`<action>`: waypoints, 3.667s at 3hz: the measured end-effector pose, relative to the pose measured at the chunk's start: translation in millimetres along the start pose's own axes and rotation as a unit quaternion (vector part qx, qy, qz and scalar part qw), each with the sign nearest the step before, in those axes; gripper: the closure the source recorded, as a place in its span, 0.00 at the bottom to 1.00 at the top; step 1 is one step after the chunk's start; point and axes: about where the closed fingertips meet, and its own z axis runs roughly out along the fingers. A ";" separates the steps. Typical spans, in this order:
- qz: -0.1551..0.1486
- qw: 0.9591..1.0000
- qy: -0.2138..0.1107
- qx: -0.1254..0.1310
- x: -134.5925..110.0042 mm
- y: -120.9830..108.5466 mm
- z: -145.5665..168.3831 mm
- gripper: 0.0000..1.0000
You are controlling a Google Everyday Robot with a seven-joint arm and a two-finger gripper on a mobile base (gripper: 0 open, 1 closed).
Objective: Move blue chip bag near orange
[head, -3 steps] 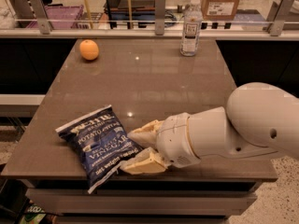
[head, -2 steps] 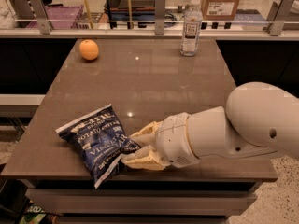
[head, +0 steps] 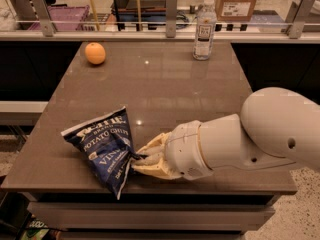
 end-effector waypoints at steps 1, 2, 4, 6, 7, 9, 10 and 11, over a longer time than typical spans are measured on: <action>0.000 1.000 0.000 0.000 0.0 0.0 0.0 1.00; -0.007 1.000 0.007 0.003 -7.2 -10.9 -11.8 1.00; -0.037 0.999 -0.002 0.032 -28.2 -49.7 -44.3 1.00; -0.074 0.995 0.000 0.070 -56.6 -96.8 -77.1 1.00; -0.078 0.993 0.018 0.093 -71.6 -123.7 -95.3 1.00; -0.058 0.990 0.045 0.121 -76.1 -172.3 -106.2 1.00; -0.050 0.987 0.065 0.136 -73.1 -188.8 -101.7 1.00; -0.049 0.983 0.073 0.161 -70.9 -202.1 -90.4 1.00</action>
Offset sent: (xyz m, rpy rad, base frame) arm 0.0250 -0.0209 0.0338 -0.0393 -0.0249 -0.0032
